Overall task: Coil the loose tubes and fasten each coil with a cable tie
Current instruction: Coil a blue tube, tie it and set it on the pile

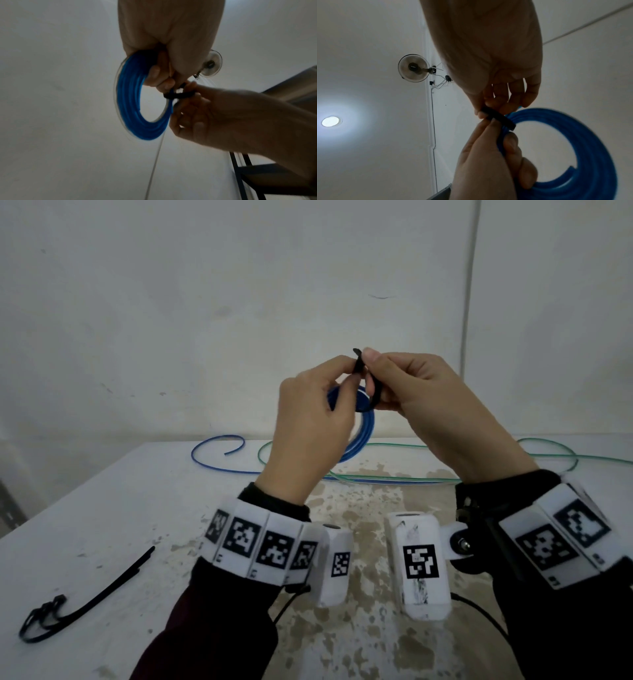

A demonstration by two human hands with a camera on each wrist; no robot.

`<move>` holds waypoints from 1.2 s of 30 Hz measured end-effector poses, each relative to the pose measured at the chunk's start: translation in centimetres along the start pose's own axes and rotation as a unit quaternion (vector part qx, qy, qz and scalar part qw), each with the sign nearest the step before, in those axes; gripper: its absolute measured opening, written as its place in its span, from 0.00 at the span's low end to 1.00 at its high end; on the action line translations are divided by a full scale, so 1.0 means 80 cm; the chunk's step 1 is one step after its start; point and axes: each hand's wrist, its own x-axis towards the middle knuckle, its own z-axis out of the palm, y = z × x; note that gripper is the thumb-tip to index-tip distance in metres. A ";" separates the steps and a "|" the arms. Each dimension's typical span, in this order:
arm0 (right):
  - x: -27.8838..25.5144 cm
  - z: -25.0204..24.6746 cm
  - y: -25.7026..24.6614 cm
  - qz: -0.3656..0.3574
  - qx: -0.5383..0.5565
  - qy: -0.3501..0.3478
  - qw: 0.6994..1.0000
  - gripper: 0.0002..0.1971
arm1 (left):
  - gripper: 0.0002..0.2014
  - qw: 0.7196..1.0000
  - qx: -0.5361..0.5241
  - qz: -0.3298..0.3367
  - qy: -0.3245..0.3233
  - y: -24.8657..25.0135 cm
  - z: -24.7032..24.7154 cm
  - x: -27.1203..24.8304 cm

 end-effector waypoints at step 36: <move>0.000 -0.016 -0.019 0.065 0.114 0.062 0.989 0.10 | 0.10 0.955 -0.186 -0.146 -0.177 0.020 -0.012 0.001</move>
